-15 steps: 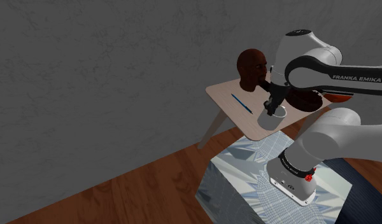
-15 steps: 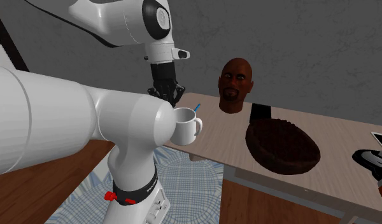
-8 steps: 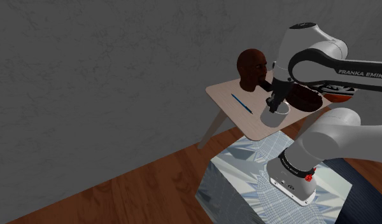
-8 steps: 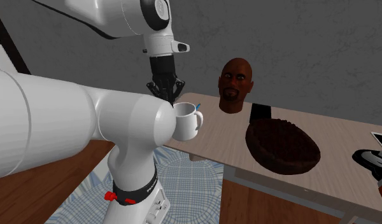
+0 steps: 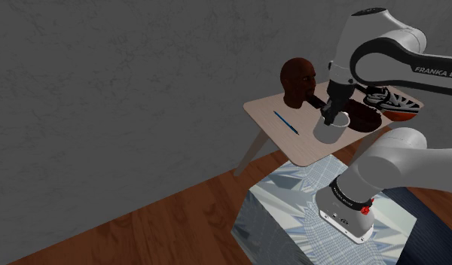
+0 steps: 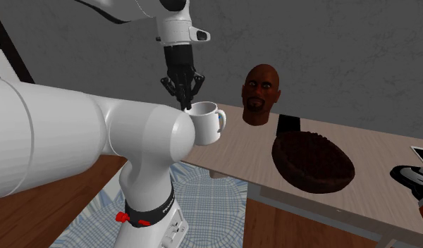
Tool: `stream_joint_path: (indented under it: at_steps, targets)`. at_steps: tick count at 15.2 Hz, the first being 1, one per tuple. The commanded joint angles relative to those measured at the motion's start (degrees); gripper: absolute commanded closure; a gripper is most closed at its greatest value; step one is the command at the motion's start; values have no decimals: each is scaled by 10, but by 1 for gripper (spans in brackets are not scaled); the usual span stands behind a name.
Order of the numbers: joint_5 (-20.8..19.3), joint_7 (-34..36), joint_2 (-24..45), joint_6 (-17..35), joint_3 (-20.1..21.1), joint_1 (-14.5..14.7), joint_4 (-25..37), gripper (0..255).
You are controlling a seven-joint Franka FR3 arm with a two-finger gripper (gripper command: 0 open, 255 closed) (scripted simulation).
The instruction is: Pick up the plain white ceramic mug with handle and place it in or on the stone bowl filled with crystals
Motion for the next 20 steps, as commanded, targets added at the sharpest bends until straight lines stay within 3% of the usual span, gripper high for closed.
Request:
stream_joint_path:
  at_steps: [1,20]
  targets:
    - [1,-1,1,-16,1,0,17,255]
    - [1,-16,32,-141,4,-3,174,255]
